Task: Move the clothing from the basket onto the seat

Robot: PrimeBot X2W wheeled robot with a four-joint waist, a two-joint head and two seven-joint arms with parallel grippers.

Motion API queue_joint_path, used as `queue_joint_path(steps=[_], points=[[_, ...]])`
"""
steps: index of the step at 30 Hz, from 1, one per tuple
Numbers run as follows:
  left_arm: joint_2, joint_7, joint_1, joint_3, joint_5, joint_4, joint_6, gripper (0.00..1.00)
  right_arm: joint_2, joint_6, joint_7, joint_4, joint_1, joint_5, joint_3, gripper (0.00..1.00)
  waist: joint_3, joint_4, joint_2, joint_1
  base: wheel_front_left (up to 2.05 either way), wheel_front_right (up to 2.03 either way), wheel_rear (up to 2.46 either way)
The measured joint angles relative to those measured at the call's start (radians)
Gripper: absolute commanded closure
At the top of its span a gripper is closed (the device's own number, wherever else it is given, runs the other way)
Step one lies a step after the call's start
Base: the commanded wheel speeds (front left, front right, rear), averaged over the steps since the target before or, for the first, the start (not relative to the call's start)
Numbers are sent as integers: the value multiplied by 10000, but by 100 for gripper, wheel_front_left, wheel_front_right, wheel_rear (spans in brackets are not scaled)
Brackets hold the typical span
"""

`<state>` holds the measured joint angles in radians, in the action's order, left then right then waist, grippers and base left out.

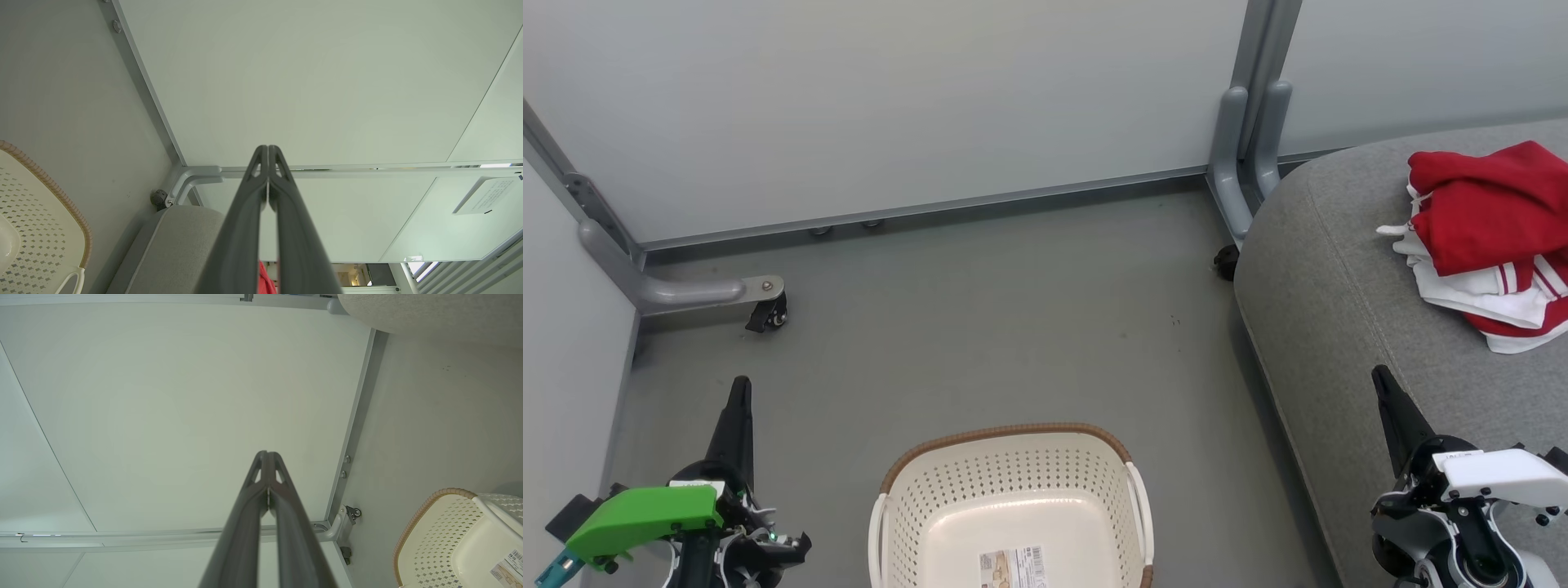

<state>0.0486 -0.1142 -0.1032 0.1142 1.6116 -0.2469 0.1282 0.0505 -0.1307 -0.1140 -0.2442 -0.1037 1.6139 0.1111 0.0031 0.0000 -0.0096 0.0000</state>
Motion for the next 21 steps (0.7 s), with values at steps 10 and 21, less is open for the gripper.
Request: queue_joint_path(steps=[10, 21], points=[[0, 0, 0, 0, 0, 0, 0, 100, -2, 0, 0, 0, -1, 0, 4, 100, 0, 0, 0, 0, 0, 0, 0], [0, 0, 0, 0, 0, 0, 0, 100, -4, 0, -2, 0, -1, 0, 10, 100, 0, 0, 0, 0, 0, 0, 0]])
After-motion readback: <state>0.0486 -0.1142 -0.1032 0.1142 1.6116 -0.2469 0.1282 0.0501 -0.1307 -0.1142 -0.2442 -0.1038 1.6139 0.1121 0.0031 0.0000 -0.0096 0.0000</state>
